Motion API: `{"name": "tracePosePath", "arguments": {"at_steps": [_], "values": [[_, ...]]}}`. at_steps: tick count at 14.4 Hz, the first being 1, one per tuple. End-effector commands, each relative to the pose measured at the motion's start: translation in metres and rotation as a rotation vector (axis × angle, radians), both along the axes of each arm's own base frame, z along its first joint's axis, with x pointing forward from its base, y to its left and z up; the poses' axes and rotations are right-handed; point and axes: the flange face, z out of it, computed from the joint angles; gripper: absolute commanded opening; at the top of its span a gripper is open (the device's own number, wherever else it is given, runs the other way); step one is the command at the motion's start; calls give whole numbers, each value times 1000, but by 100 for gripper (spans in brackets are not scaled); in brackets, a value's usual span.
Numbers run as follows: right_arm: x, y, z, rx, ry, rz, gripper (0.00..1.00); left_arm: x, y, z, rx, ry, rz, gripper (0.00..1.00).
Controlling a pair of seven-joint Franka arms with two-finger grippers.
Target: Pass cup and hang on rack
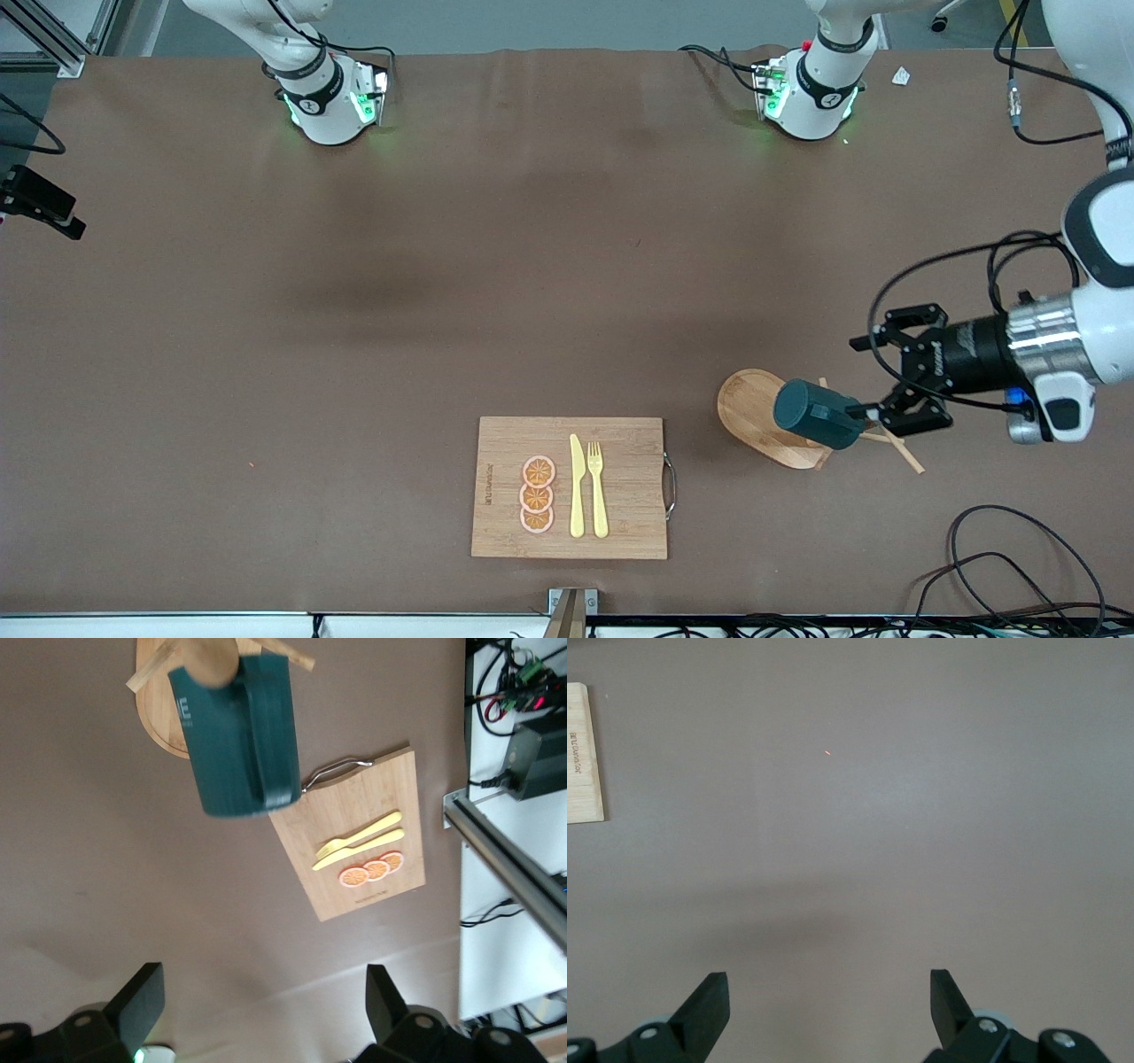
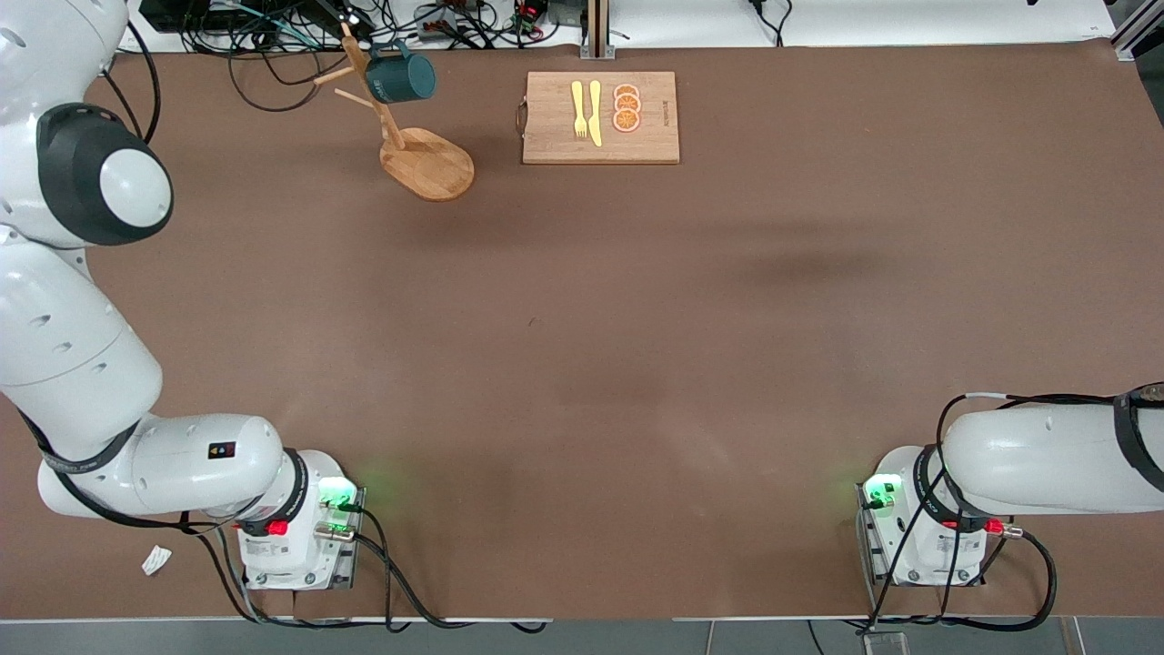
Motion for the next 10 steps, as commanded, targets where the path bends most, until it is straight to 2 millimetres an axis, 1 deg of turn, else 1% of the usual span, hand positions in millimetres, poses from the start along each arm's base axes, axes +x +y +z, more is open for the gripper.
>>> {"name": "tracePosePath", "arguments": {"at_steps": [1,2,4,5,6,8,9,10], "values": [[-2,-3,1,-7,-9,9,100,-22,-29,20,88,-28,-71,100],[-2,-3,1,-7,-10,9,100,-26,-40,21,95,-32,-98,100],[-2,-3,1,-7,-10,9,100,-30,-46,25,186,-67,-142,100],[-2,-3,1,-7,-10,9,100,-39,-50,41,237,-106,-171,100],[-2,-3,1,-7,-10,9,100,-43,-47,52,294,-147,-205,100],[-2,-3,0,-7,-10,9,100,-54,-38,70,407,-226,-368,100],[-2,-3,0,-7,-12,9,100,-58,-32,80,428,-265,-450,100],[-2,-3,0,-7,-12,9,100,-64,-26,85,432,-283,-527,100]]}}
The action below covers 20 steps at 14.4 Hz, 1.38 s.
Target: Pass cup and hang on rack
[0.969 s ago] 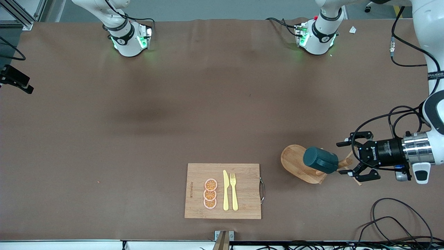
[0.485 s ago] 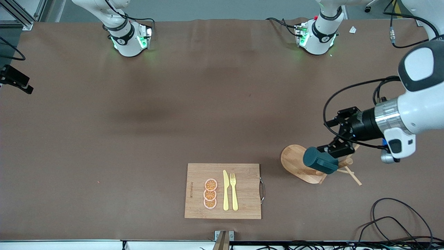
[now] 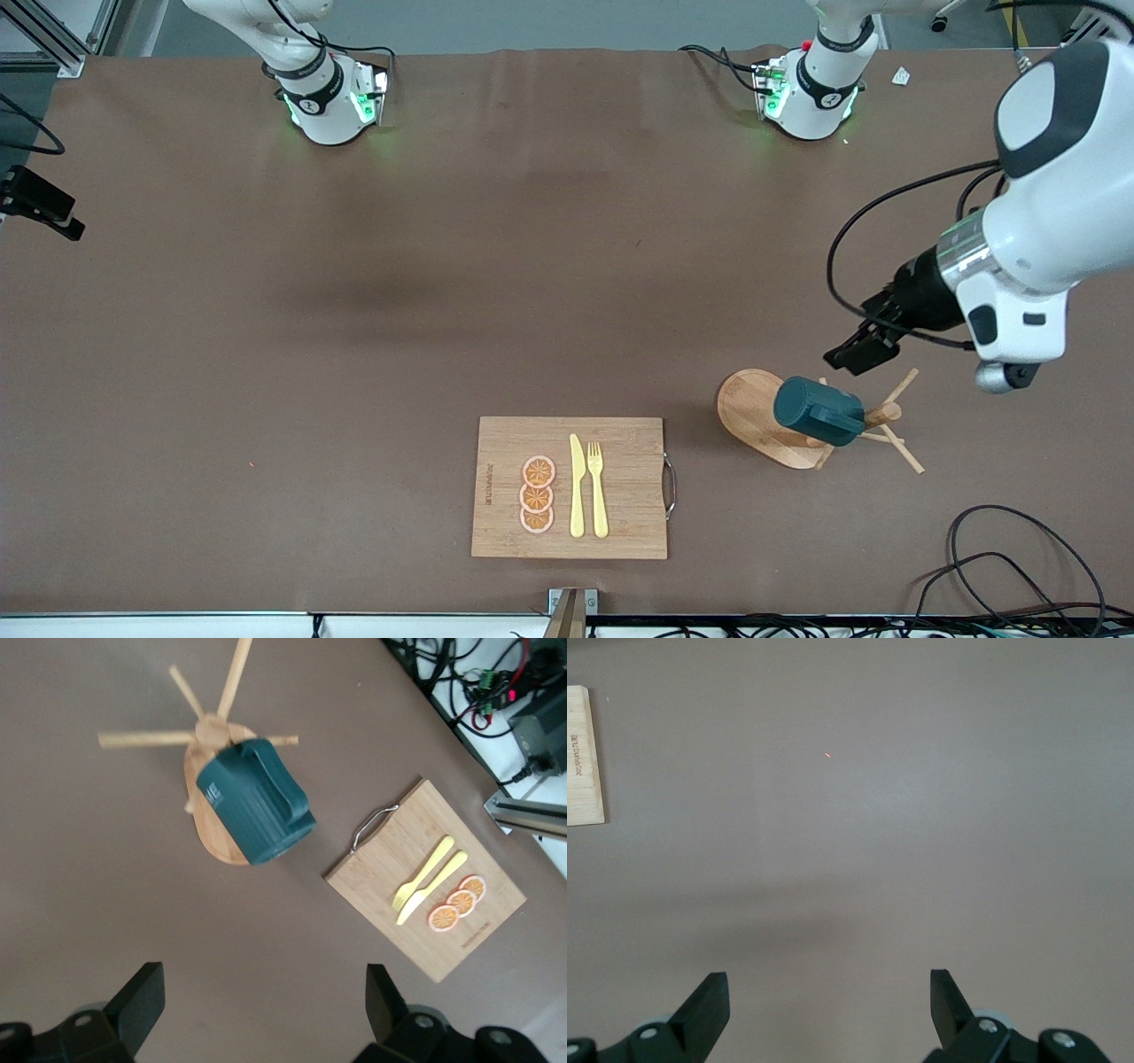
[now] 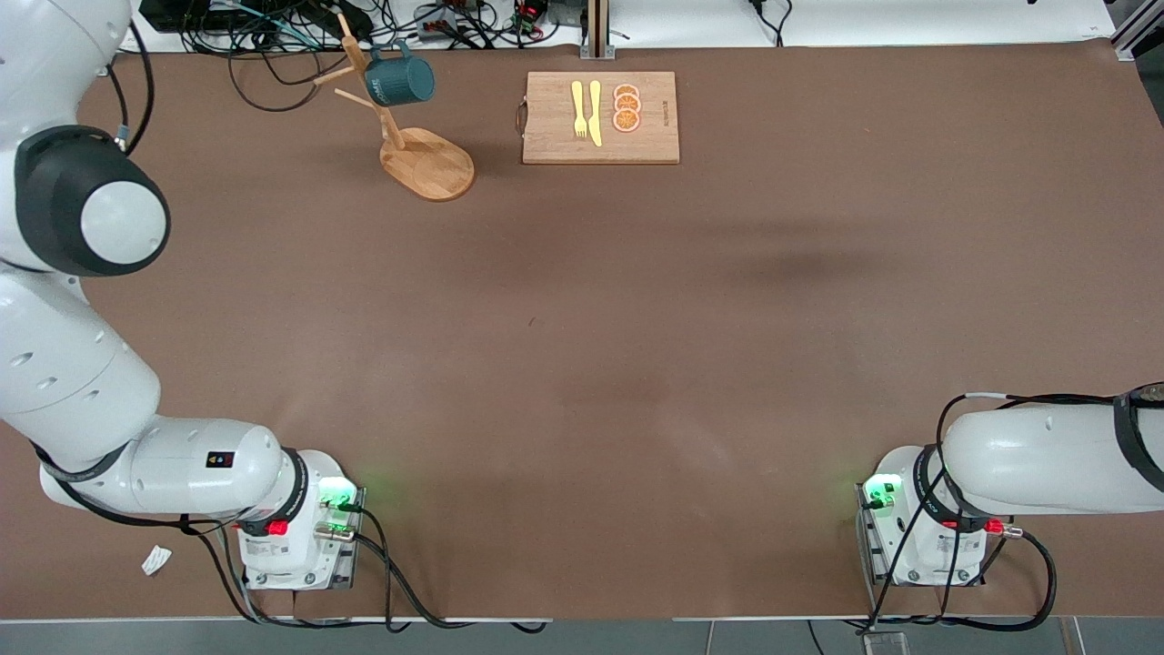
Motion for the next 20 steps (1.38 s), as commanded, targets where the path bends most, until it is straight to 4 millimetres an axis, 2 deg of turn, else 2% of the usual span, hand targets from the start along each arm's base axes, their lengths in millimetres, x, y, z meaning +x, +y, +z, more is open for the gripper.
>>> {"name": "tracePosePath", "arguments": {"at_steps": [1,5,7,9,11,16,20], "values": [[-2,-3,0,-7,-7,9,100,-24,24,24,71,-25,-172,100],[0,-2,-3,-6,-15,11,100,-51,69,52,124,-35,-359,100],[2,-1,-11,-2,-17,11,100,-66,89,57,149,-36,-449,100],[3,-5,-11,13,-38,3,100,-76,103,58,204,-27,-543,100],[5,-10,-9,11,-61,-6,100,-83,107,63,246,-18,-605,100],[4,-9,-9,24,-57,-6,100,-105,108,51,246,27,-624,100],[5,-9,-10,24,-55,-6,100,-125,111,54,251,26,-671,100]]}}
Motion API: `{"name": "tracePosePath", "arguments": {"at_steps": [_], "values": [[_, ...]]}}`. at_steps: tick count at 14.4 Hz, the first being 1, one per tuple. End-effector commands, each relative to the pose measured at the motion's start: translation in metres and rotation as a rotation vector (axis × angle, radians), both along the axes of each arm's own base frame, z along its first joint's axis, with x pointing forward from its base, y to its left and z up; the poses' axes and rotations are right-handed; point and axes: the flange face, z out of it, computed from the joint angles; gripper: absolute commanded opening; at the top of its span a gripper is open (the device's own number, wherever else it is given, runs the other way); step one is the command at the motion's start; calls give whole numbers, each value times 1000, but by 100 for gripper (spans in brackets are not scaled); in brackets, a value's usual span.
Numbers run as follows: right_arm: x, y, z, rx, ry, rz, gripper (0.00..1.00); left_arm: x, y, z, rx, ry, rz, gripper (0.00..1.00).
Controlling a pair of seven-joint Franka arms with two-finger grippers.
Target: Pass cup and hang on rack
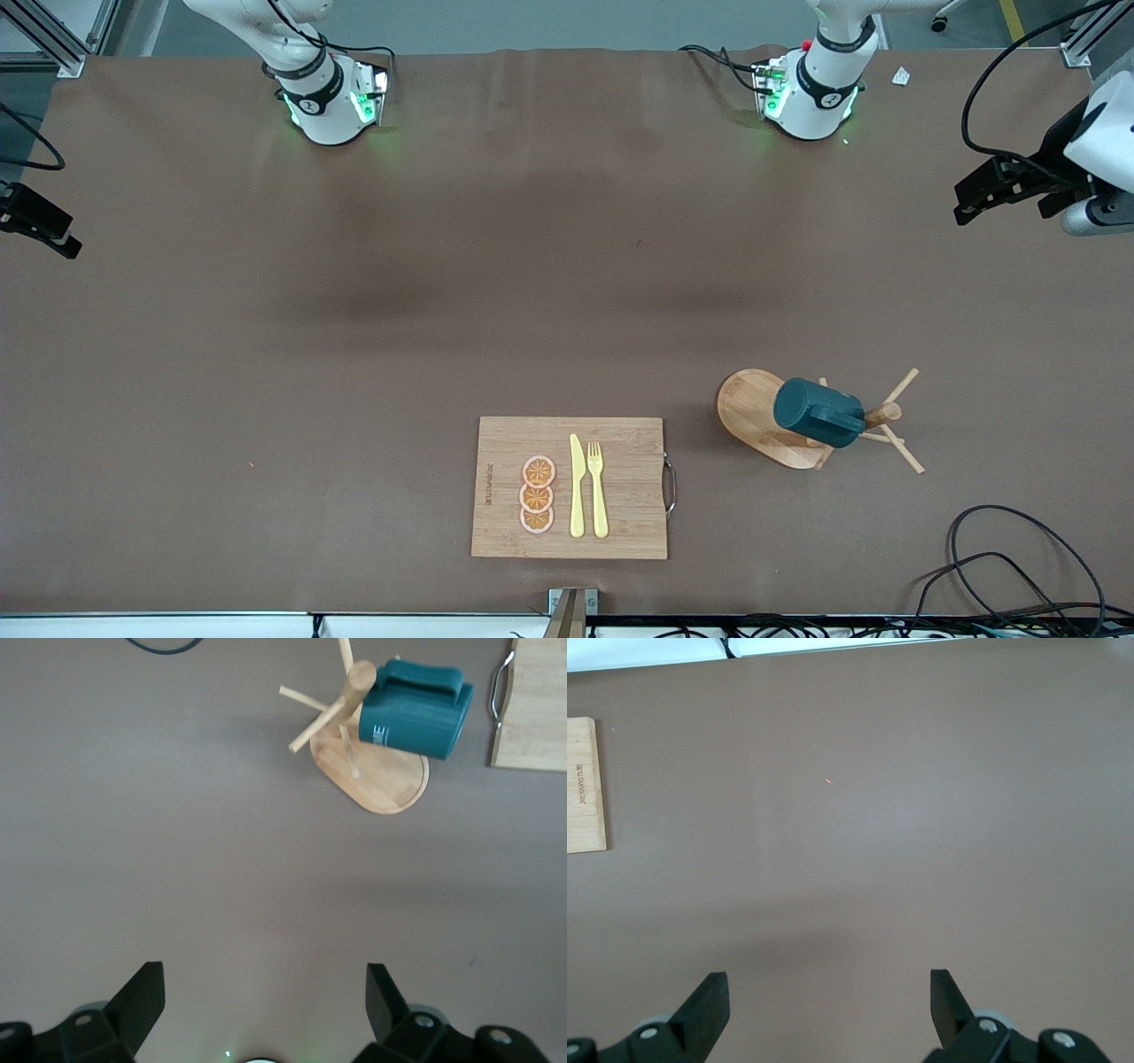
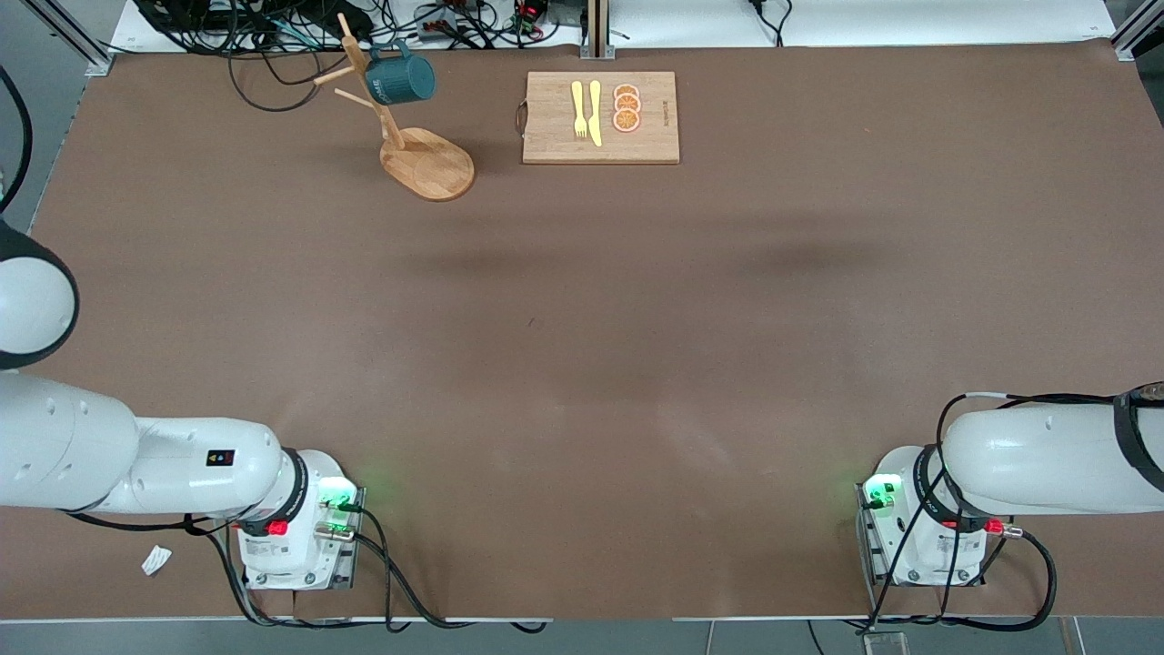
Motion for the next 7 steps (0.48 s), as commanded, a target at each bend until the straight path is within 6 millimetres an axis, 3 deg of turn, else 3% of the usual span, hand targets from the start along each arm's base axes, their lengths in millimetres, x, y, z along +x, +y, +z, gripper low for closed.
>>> {"name": "tracePosePath", "arguments": {"at_steps": [1,7], "values": [[-5,-3,-1,20,1,3,100,-20,0,5,22,-7,-23,100],[-5,-3,-1,20,1,3,100,-18,-3,8,-29,-10,-39,100]]}}
